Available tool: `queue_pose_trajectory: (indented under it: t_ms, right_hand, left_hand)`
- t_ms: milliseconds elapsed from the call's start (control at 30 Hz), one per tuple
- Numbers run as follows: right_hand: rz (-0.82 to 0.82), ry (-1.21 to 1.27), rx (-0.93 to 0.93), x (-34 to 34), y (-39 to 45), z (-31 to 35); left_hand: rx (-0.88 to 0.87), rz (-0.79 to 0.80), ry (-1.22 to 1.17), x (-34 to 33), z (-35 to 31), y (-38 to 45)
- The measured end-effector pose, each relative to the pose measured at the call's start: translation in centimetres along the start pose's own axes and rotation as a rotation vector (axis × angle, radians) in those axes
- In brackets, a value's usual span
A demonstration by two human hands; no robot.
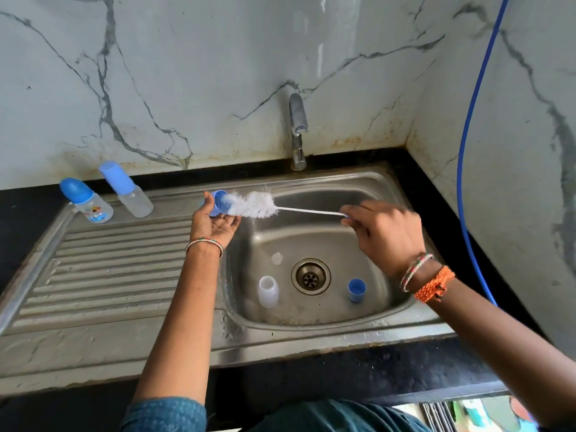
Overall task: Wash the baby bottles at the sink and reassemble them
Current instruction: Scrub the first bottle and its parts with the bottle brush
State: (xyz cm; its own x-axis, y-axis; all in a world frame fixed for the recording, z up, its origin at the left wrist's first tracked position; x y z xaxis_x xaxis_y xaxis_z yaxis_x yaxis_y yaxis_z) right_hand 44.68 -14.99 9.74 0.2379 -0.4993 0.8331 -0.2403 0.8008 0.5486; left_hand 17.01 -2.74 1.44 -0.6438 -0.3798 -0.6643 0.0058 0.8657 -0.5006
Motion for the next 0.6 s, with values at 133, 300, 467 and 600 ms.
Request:
queue_pose_trajectory:
  t_ms: [133,300,467,600]
  right_hand:
    - [-0.162,-0.005,0.219,0.0,-0.4,0.4]
    - [0.428,0.525,-0.349,-0.2,-0.6,-0.1]
    - [0.825,1.072,-0.825,-0.6,-0.5,-1.9]
    - [0.166,0.073,-0.009,1.2,-0.8,-0.7]
  left_hand:
    - [-0.048,-0.040,-0.136,-0.3,-0.8,0.0]
    - [-0.060,0.037,-0.137,0.0,-1.1,-0.6]
    - [-0.081,0.111,-0.069,1.0,-0.3,-0.9]
    - [-0.101,0.012,-0.105,0.5,-0.8,-0.6]
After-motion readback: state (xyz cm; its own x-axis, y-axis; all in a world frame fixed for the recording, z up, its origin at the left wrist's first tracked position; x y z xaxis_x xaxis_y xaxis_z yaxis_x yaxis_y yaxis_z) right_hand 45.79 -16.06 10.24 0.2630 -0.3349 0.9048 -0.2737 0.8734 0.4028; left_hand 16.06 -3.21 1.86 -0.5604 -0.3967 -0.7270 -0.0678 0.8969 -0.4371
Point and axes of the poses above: each hand's wrist, its own y-axis towards the middle knuckle, its own x-axis out of the back of the hand, z = x × y, the point moved 2 cm from there along y, towards the middle knuckle, and after that the axes turned 6 degrees about x, right-handed, at the moved point
